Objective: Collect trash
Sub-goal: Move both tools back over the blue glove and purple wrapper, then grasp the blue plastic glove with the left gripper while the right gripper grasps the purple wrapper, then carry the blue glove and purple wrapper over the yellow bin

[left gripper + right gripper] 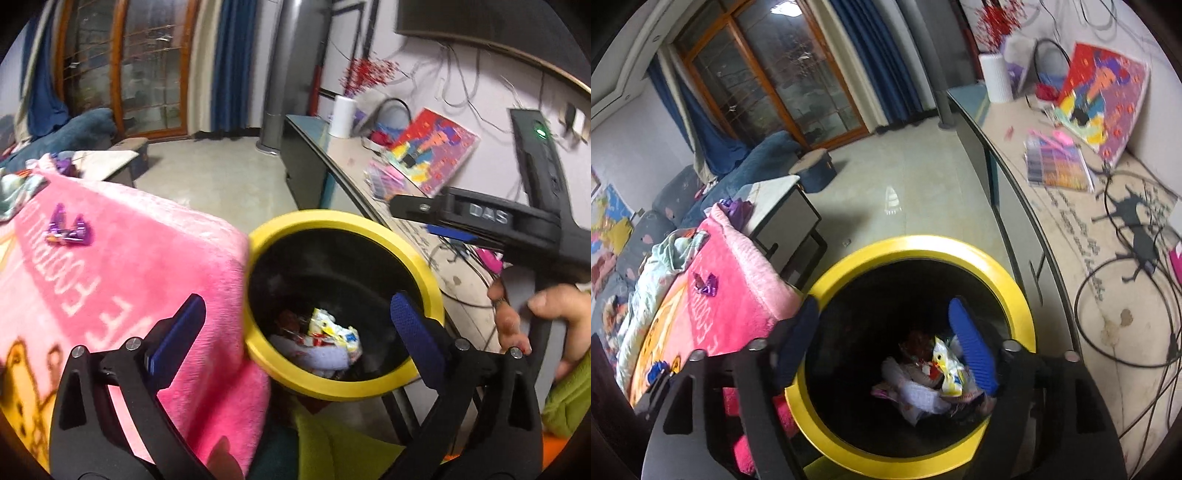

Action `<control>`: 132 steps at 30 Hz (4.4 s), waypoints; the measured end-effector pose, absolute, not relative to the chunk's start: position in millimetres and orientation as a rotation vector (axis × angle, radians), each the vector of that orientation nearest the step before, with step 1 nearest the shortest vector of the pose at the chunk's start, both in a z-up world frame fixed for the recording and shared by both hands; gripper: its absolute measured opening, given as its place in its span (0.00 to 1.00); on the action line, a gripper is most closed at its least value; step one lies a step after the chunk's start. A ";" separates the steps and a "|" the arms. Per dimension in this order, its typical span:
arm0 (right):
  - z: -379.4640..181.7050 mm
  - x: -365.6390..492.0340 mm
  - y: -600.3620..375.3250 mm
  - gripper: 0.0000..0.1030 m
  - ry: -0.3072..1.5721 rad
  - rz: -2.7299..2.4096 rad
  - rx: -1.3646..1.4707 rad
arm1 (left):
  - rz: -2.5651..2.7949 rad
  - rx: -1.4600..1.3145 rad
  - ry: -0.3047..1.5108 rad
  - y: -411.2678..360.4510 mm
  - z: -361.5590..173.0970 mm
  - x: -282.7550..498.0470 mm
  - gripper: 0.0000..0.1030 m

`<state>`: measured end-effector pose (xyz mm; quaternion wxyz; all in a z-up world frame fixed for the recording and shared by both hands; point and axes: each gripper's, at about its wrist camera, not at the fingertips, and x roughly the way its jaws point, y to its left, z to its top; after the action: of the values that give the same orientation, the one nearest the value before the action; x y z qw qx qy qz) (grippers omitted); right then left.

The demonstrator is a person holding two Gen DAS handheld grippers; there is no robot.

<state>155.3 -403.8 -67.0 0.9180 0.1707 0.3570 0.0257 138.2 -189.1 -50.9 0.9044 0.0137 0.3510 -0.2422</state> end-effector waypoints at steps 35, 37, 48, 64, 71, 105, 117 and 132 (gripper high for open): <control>-22.9 177.2 -210.3 0.84 0.639 0.476 0.092 | -0.081 -0.124 0.559 6.4 -6.0 124.3 0.89; -26.8 183.7 -196.2 0.84 0.649 0.489 0.077 | -0.056 -0.129 0.570 17.6 -7.9 123.7 0.89; -48.1 227.1 -132.7 0.84 0.697 0.536 -0.053 | 0.034 -0.148 0.687 67.7 -31.8 128.0 0.90; -91.3 310.5 -68.9 0.77 0.802 0.503 -0.280 | -0.008 -0.213 0.874 87.1 -75.4 142.8 0.80; -101.6 326.3 -50.7 0.64 0.820 0.513 -0.329 | -0.046 -0.186 0.900 76.1 -80.1 144.9 0.55; -78.7 219.0 -154.1 0.33 0.784 0.568 -0.051 | -0.235 -0.226 0.793 18.3 -43.5 136.8 0.21; -63.7 194.2 -199.5 0.33 0.759 0.522 -0.021 | -0.293 -0.192 0.749 -16.4 -25.3 129.1 0.21; -51.7 173.5 -251.2 0.33 0.723 0.422 0.024 | -0.363 -0.158 0.717 -51.7 -16.9 121.3 0.21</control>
<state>173.5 -251.2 -51.7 0.9136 0.0116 0.3511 0.2049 121.3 -51.7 -16.9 0.9173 -0.0770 0.3485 -0.1766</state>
